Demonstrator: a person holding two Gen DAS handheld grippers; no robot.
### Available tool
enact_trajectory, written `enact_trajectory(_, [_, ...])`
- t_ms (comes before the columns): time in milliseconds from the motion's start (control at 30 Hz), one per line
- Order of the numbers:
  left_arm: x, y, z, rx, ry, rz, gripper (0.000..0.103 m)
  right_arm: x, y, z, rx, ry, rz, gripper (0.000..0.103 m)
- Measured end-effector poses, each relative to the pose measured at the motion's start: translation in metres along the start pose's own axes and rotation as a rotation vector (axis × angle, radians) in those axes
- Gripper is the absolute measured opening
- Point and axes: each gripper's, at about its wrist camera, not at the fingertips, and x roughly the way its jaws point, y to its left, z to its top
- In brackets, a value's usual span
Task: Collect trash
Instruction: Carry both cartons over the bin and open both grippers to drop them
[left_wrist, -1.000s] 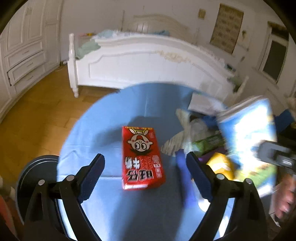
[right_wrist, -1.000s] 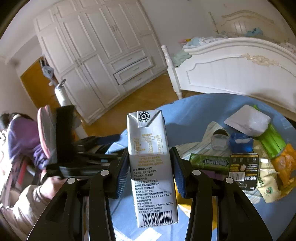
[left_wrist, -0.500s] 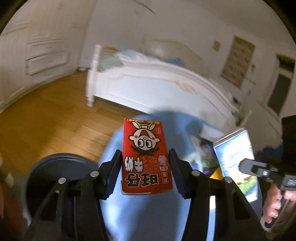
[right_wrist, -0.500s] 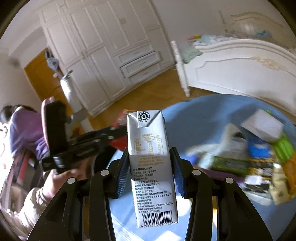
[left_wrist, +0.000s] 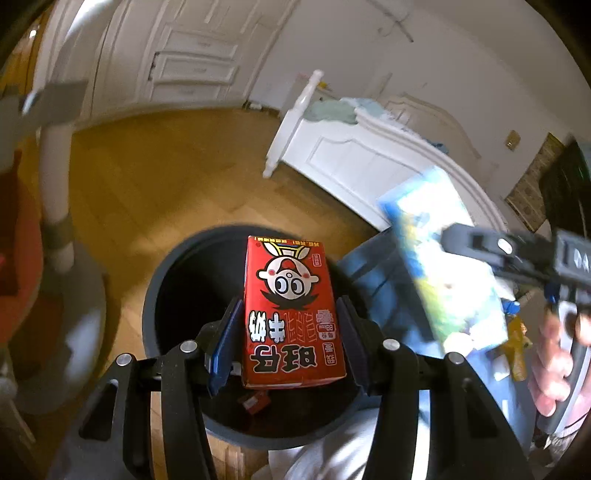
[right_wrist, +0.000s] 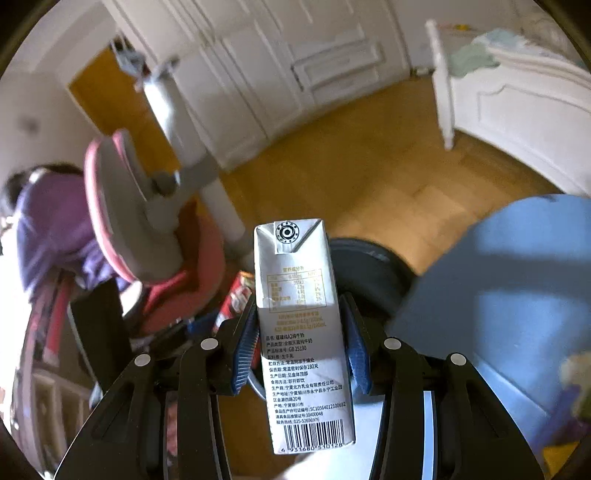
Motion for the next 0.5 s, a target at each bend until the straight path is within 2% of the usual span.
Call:
enact_trajectory(100, [0.012,0.01,-0.006,-0.025,0.021,-0.002,0.051,0.044,0.012,0.008,-0.023,0.091,-0.068,0.044])
enact_trajectory(267, [0.027,0.034,-0.021,-0.072,0.062,0.002,0.051,0.093,0.019,0.004,-0.062,0.189,-0.148,0.044])
enact_trajectory(500, [0.045,0.04,-0.028,-0.089,0.091,0.007,0.052,0.12,0.017,-0.009,-0.074,0.247,-0.175,0.044])
